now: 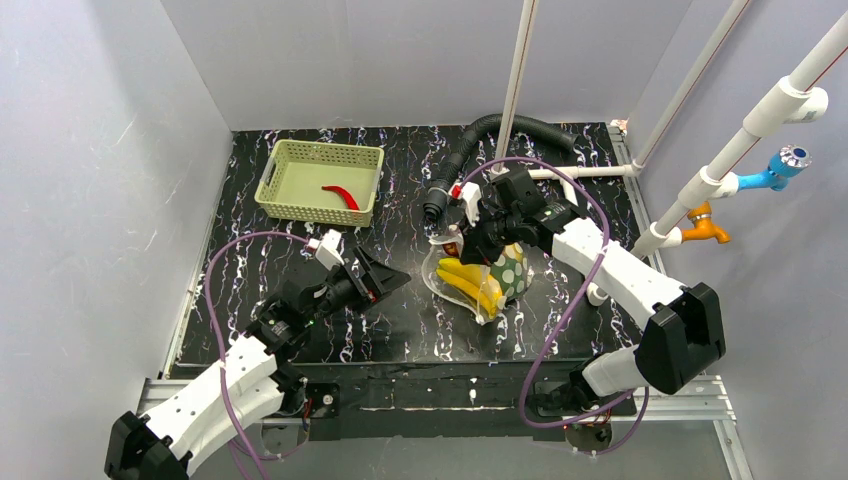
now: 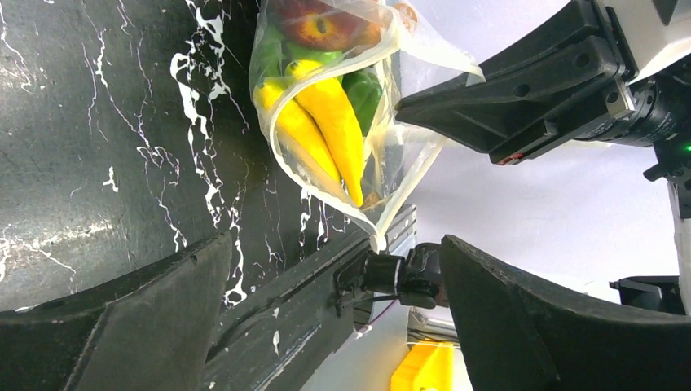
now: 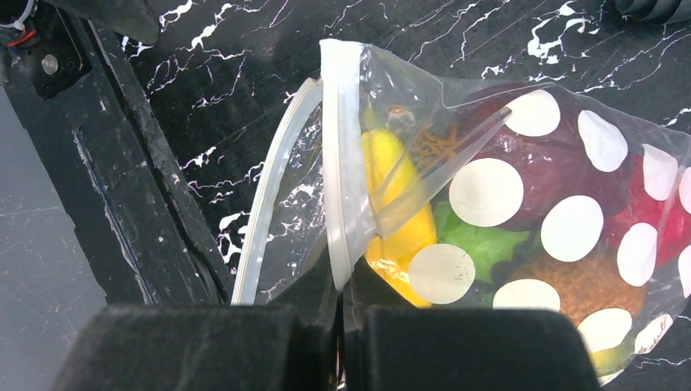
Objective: Open the zip-top bag and remove the fake food
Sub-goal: Pick up the fake fruit from the zipper food storage bag.
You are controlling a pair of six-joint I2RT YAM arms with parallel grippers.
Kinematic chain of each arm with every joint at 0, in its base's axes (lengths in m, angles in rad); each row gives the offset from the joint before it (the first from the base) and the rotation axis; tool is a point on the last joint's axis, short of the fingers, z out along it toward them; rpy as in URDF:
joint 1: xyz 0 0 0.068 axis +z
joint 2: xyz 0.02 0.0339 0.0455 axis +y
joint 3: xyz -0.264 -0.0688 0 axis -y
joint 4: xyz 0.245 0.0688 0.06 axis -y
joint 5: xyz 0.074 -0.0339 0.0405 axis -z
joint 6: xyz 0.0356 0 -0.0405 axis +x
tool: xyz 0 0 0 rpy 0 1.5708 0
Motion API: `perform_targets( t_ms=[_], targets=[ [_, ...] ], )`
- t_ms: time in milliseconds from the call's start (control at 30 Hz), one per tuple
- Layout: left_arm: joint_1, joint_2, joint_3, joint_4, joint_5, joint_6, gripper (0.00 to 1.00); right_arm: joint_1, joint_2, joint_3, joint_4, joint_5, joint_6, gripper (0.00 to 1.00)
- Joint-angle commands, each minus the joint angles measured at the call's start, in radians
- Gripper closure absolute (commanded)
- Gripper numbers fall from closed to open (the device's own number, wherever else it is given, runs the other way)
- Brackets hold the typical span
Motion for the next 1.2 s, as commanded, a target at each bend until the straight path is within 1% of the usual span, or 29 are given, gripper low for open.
perform_targets(
  t_ms=[0,67,133,167,233,300,367,400,433,500,567,733,933,1033,1167],
  targets=[
    [-0.051,0.021,0.047,-0.023,-0.028,-0.025,0.02,0.003,0.010,0.011,0.023,-0.025,0.003,0.99],
    [-0.113,0.050,0.072,-0.037,-0.087,-0.017,0.02,0.002,0.013,0.010,0.022,-0.026,0.002,0.99],
    [-0.189,0.094,0.109,-0.057,-0.185,-0.008,0.03,0.002,0.019,0.014,0.020,-0.026,0.001,0.99],
    [-0.227,0.121,0.130,-0.065,-0.224,-0.004,0.05,0.002,0.020,0.015,0.019,-0.026,0.002,0.99],
    [-0.283,0.179,0.168,-0.070,-0.284,-0.005,0.13,0.002,0.022,0.017,0.017,-0.028,0.002,0.99],
    [-0.320,0.238,0.198,-0.070,-0.324,-0.017,0.17,0.002,0.021,0.017,0.017,-0.026,0.001,0.99],
    [-0.336,0.294,0.226,-0.059,-0.351,-0.027,0.24,0.002,0.021,0.017,0.019,-0.027,0.001,0.99],
    [-0.338,0.322,0.237,-0.043,-0.359,-0.028,0.31,0.002,0.022,0.017,0.019,-0.028,0.002,0.99],
    [-0.339,0.348,0.249,-0.024,-0.366,-0.029,0.35,0.002,0.021,0.018,0.017,-0.029,0.002,0.99],
    [-0.341,0.401,0.274,0.006,-0.386,-0.031,0.37,0.002,0.022,0.020,0.015,-0.029,0.002,0.99],
    [-0.341,0.459,0.292,0.041,-0.403,-0.034,0.45,0.002,0.020,0.020,0.015,-0.028,0.000,0.99],
    [-0.340,0.571,0.323,0.117,-0.436,-0.045,0.48,0.002,0.011,0.014,0.019,-0.026,-0.002,0.99],
    [-0.340,0.641,0.370,0.132,-0.504,-0.042,0.56,0.001,0.008,0.016,0.019,-0.029,-0.002,0.99],
    [-0.340,0.672,0.393,0.115,-0.532,-0.053,0.56,0.002,0.005,0.013,0.018,-0.028,-0.003,0.99],
    [-0.340,0.720,0.433,0.059,-0.566,-0.046,0.53,0.003,0.000,0.012,0.020,-0.029,-0.003,0.99]
  ],
)
